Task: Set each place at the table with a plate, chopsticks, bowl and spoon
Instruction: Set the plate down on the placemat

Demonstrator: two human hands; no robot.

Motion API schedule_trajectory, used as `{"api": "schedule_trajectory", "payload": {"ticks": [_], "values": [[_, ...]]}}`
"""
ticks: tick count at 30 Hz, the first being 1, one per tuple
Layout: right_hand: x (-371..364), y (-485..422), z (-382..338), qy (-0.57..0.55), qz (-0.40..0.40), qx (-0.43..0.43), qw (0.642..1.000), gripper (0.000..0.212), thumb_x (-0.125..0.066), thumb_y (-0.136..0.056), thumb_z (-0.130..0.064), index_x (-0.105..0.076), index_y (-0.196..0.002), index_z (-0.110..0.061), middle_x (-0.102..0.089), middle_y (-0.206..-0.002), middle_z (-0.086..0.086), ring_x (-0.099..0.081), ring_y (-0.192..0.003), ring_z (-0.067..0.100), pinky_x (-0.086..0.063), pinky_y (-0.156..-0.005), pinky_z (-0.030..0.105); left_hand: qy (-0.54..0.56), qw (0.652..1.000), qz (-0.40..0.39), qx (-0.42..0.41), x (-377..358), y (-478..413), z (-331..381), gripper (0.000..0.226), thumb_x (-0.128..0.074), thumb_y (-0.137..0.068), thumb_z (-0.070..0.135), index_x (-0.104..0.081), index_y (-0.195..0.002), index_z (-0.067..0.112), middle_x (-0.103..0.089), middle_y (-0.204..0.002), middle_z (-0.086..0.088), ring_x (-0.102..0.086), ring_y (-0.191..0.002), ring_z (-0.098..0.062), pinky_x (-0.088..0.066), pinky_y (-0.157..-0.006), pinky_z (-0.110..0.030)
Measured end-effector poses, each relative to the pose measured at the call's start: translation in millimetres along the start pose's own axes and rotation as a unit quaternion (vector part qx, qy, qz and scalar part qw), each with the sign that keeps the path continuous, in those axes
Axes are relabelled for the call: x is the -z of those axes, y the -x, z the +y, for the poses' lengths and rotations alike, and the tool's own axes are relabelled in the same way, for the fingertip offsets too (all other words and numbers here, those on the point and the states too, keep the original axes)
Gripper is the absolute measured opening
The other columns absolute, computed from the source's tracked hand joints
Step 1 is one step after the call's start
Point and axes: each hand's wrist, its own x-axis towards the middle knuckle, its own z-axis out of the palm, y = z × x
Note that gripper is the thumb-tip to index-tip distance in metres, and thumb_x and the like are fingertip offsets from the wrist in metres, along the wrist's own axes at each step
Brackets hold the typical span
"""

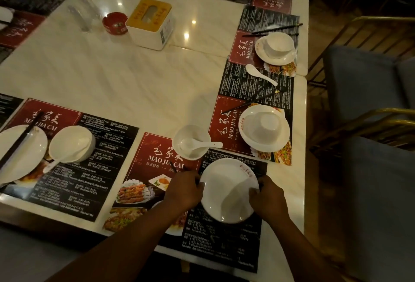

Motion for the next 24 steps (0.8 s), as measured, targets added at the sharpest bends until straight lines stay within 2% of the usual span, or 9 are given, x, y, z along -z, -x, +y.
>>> {"api": "schedule_trajectory", "payload": {"ticks": [5, 10, 12, 14, 16, 20, 24], "values": [[3, 5, 7, -0.057, 0.015, 0.004, 0.998, 0.027, -0.059, -0.095, -0.014, -0.064, -0.122, -0.019, -0.068, -0.117, 0.006, -0.063, -0.106, 0.026, -0.053, -0.083, 0.033, 0.009, 0.999, -0.015, 0.029, -1, -6, 6, 0.017, -0.065, -0.093, 0.031, -0.072, -0.095, 0.015, -0.073, -0.093, 0.000, -0.066, -0.083, -0.012, -0.053, -0.079, -0.028], [9, 19, 8, -0.103, 0.005, 0.035, 0.994, 0.026, -0.057, -0.097, -0.013, -0.067, -0.120, -0.023, -0.070, -0.112, 0.003, -0.062, -0.099, 0.021, -0.051, -0.084, 0.032, 0.046, 0.997, -0.059, 0.029, 7, 0, -6, 0.030, -0.060, -0.094, 0.048, -0.062, -0.078, 0.023, -0.064, -0.077, 0.008, -0.060, -0.070, -0.003, -0.043, -0.062, -0.021], [5, 29, 2, -0.117, -0.011, 0.053, 0.992, 0.028, -0.058, -0.097, -0.012, -0.067, -0.120, -0.026, -0.069, -0.111, -0.001, -0.061, -0.100, 0.017, -0.048, -0.081, 0.028, 0.056, 0.995, -0.068, 0.035, 13, 3, -20, 0.033, -0.060, -0.092, 0.052, -0.064, -0.078, 0.022, -0.066, -0.077, 0.007, -0.062, -0.072, -0.004, -0.044, -0.064, -0.021], [-5, 39, -7, -0.116, -0.016, 0.070, 0.991, 0.028, -0.059, -0.096, -0.012, -0.068, -0.117, -0.029, -0.069, -0.110, -0.003, -0.061, -0.099, 0.015, -0.045, -0.078, 0.025, 0.066, 0.995, -0.060, 0.043, 22, 5, -36, 0.030, -0.064, -0.090, 0.052, -0.067, -0.083, 0.023, -0.067, -0.082, 0.009, -0.062, -0.077, -0.004, -0.046, -0.069, -0.022], [-19, 47, -22, -0.099, -0.013, 0.084, 0.991, 0.029, -0.060, -0.096, -0.013, -0.068, -0.120, -0.027, -0.068, -0.111, -0.005, -0.059, -0.100, 0.013, -0.044, -0.082, 0.025, 0.110, 0.992, -0.055, 0.037, 34, 7, -53, 0.022, -0.070, -0.087, 0.047, -0.065, -0.098, 0.028, -0.066, -0.094, 0.013, -0.062, -0.086, -0.002, -0.046, -0.071, -0.020], [-49, 63, -63, -0.069, -0.024, 0.125, 0.989, 0.030, -0.060, -0.097, -0.015, -0.066, -0.123, -0.028, -0.066, -0.110, -0.011, -0.057, -0.098, 0.007, -0.043, -0.086, 0.024, 0.103, 0.992, -0.070, -0.024, 61, 9, -91, 0.031, -0.065, -0.092, 0.041, -0.060, -0.123, 0.041, -0.063, -0.115, 0.019, -0.060, -0.102, -0.004, -0.052, -0.090, -0.031], [-87, 75, -97, -0.042, -0.031, 0.155, 0.987, 0.026, -0.060, -0.096, -0.018, -0.070, -0.117, -0.029, -0.071, -0.107, -0.009, -0.064, -0.095, 0.009, -0.042, -0.071, 0.013, 0.094, 0.990, -0.088, -0.060, 90, 12, -134, 0.029, -0.058, -0.098, 0.037, -0.060, -0.127, 0.036, -0.063, -0.115, 0.019, -0.058, -0.106, -0.003, -0.045, -0.090, -0.024]]}}
